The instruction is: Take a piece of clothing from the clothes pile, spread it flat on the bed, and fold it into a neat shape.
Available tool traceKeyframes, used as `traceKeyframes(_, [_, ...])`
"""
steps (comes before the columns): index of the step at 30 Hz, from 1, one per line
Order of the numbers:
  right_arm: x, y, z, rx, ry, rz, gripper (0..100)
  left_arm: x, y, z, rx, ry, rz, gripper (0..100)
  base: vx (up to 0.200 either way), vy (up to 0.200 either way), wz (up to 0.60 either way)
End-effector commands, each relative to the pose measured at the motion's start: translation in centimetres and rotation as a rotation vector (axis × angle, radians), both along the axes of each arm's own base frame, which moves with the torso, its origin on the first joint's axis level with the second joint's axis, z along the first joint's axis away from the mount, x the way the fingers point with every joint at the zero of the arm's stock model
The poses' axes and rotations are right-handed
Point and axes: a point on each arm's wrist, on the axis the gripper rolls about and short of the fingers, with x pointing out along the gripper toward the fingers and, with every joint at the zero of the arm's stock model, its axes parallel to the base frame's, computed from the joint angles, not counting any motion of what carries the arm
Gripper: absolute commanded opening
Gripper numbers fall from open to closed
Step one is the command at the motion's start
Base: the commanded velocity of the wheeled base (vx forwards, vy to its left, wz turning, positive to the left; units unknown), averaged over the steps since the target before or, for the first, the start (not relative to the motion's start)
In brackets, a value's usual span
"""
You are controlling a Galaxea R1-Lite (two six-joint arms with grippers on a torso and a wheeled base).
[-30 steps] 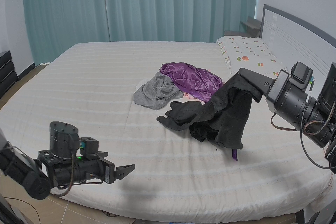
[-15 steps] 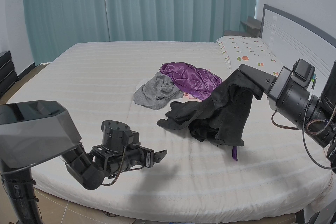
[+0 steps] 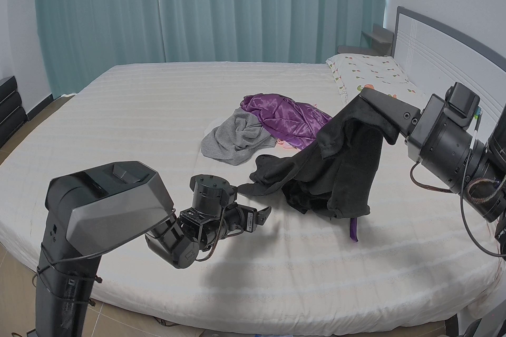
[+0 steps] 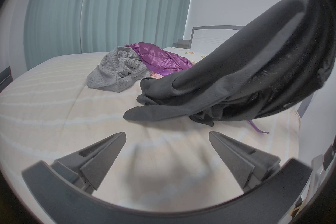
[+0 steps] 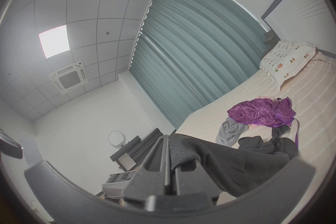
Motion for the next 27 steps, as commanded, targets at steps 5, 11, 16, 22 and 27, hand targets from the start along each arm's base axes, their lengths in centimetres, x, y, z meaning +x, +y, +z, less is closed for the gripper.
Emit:
traceKeyframes(5, [-0.6, 0.0, 0.5, 0.012, -0.022, 0.016, 0, 2.4, -1.5, -2.1, 0.012, -0.014, 0.024, 100, 0.000, 0.000, 0.00])
traceKeyframes(11, [-0.8, -0.2, 0.6, 0.016, -0.025, 0.015, 0, 3.4, -2.1, -3.2, 0.005, -0.030, 0.033, 100, 0.000, 0.000, 0.00])
traceKeyframes(16, [-0.9, -0.3, 0.4, 0.013, -0.019, 0.015, 0, 4.1, -2.8, -3.5, -0.007, -0.054, 0.049, 0, 0.000, 0.000, 0.00])
traceKeyframes(22, [-0.7, -0.7, 0.0, 0.007, -0.008, 0.005, 0, 3.9, -2.7, -3.3, -0.006, -0.062, 0.088, 0, 0.000, 0.000, 0.00])
traceKeyframes(27, [0.8, -1.3, -1.1, -0.024, 0.028, -0.051, 0, 1.8, -0.8, -1.4, -0.040, -0.027, 0.129, 0, 0.000, 0.000, 0.00])
